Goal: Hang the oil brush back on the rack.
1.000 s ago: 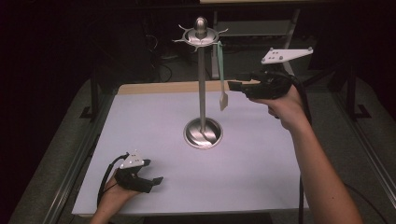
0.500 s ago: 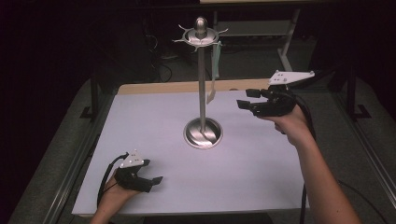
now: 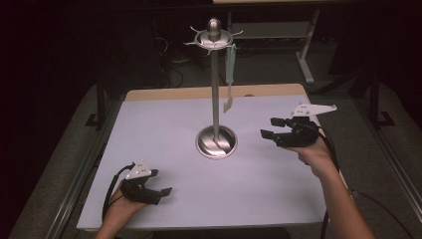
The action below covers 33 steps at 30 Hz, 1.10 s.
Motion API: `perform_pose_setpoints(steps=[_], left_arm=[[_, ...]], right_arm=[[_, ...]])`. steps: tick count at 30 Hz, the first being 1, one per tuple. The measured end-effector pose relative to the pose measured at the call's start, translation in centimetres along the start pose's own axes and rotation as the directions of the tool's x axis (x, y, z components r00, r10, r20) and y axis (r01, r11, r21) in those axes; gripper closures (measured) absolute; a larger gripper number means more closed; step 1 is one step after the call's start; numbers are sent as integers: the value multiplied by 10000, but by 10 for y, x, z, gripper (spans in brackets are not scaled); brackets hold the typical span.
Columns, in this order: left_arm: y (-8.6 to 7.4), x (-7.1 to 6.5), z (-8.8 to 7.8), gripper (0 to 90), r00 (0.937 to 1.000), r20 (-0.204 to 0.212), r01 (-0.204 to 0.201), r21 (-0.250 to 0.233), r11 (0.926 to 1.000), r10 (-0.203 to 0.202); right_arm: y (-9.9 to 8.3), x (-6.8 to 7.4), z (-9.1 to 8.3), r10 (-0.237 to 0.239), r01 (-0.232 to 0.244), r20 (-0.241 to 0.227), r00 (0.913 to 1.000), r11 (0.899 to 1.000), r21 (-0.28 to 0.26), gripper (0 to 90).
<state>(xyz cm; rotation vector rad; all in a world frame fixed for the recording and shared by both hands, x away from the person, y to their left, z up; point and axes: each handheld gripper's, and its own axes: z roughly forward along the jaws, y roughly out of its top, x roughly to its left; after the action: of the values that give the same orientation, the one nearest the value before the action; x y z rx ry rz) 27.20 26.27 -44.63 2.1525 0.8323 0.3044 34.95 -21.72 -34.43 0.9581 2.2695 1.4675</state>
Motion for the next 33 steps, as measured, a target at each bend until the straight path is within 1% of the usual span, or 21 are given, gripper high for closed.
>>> perform_pose_setpoints(steps=[3, 6, 8, 10, 11, 15, 17, 18, 20, 22, 23, 28, 29, 30, 33], left_arm=[[0, -1, 0, 146, 10000, 23, 34, -16, 10000, -34], [0, 0, 0, 146, 10000, 4, -25, 1, 10000, 25], [0, 0, 0, 146, 10000, 21, -13, -31, 10000, 13], [0, -1, -1, 146, 9999, 32, 98, 1, 10000, -98], [0, 0, -1, 146, 10000, 25, 16, -11, 10000, -16], [0, 0, 0, 145, 10000, 41, 19, -31, 10000, -19], [0, 0, 0, 146, 10000, 66, 48, -26, 10000, -48], [0, 0, 0, 146, 10000, 47, -9, -25, 10000, 9], [0, -1, -1, 146, 10000, 46, 16, -28, 10000, -16], [0, 1, -2, 146, 10000, 33, -78, 38, 10000, 78], [0, 0, -2, 146, 10000, 25, -1, 10, 10000, 1], [-1, 2, -3, 146, 9999, 18, -130, 53, 9999, 130], [-1, 1, -2, 146, 10000, 30, -58, 8, 10000, 58], [0, 1, -3, 146, 10000, 24, -91, 51, 9999, 91], [0, 1, -2, 146, 10000, 27, -58, 22, 10000, 58]], right_arm=[[-8, -1, -1, 133, -132, 81, 9999, 9999, -47, 353], [-17, -2, -3, 274, -274, 152, 9995, 9996, -10, 348], [-24, -3, -5, 308, -311, 303, 9991, 9995, 95, 345], [-30, -4, -6, 340, -348, 400, 9986, 9992, 189, 335], [-33, -5, -7, 385, -393, 462, 9982, 9991, 172, 330], [-46, -6, -11, 596, -613, 630, 9962, 9978, 252, 321], [-51, -6, -13, 583, -609, 702, 9958, 9975, 357, 315], [-54, -5, -14, 540, -572, 785, 9954, 9976, 388, 313], [-61, -4, -16, 469, -510, 963, 9942, 9979, 398, 310], [-68, -3, -16, 449, -495, 1024, 9937, 9979, 427, 302], [-71, -3, -17, 418, -467, 1066, 9934, 9979, 445, 300], [-86, 0, -16, 577, -664, 1221, 9908, 9954, 689, 274], [-88, 0, -16, 589, -673, 1208, 9909, 9955, 673, 265], [-91, 1, -16, 618, -708, 1211, 9907, 9949, 713, 247], [-99, 3, -17, 604, -725, 1405, 9882, 9939, 826, 214]])
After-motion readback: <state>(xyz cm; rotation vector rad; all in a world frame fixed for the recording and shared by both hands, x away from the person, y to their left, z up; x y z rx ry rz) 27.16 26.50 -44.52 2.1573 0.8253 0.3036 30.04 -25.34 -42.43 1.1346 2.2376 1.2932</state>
